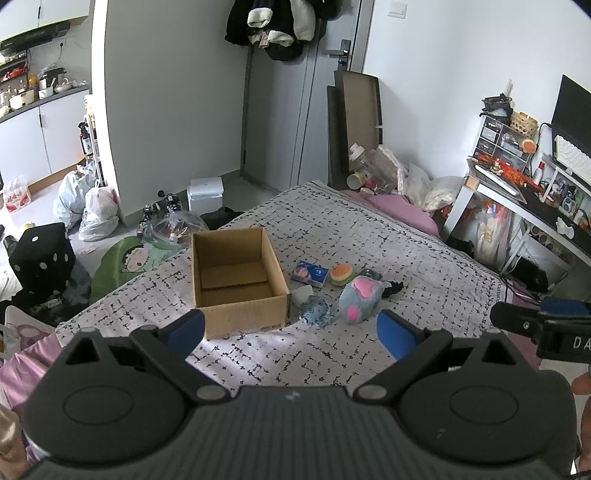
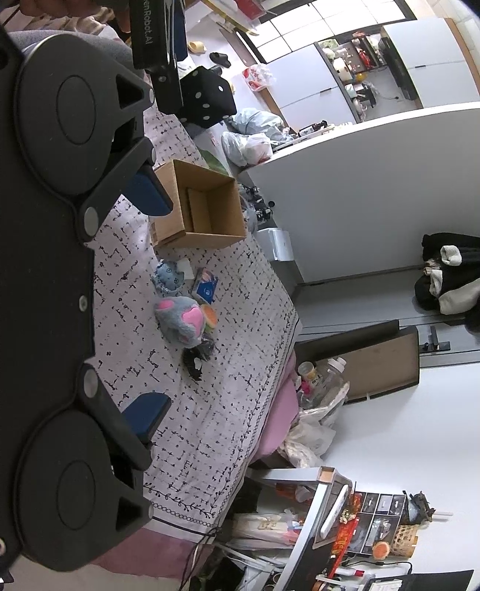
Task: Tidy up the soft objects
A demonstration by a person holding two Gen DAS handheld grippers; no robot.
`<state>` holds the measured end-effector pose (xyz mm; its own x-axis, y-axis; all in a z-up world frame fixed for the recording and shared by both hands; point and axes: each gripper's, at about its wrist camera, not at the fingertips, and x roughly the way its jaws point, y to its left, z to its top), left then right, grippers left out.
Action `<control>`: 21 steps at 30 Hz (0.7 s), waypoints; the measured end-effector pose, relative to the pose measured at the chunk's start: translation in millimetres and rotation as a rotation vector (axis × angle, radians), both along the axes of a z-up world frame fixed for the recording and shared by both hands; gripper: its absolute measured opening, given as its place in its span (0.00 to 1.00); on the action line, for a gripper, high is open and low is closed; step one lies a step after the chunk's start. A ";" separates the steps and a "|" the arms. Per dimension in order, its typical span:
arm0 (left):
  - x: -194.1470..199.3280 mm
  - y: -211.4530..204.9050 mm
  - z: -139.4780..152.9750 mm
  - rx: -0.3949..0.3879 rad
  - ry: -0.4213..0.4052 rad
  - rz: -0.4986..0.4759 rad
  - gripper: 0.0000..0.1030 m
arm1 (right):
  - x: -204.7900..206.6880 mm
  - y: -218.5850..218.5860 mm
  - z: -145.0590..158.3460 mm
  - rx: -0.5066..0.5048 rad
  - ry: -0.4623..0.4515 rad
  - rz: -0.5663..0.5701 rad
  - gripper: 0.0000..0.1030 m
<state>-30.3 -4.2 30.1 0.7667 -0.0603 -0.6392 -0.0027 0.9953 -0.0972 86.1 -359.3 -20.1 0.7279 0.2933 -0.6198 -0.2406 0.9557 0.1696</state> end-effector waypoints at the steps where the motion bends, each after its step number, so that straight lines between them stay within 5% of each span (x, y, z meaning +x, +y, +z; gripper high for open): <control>1: -0.3 -0.1 0.6 0.001 -0.001 0.000 0.96 | -1.4 0.5 0.3 -0.002 -0.003 -0.002 1.00; 21: 5.8 7.4 -1.2 -0.014 -0.026 0.016 0.96 | 2.7 7.1 -4.7 -0.004 -0.025 0.011 1.00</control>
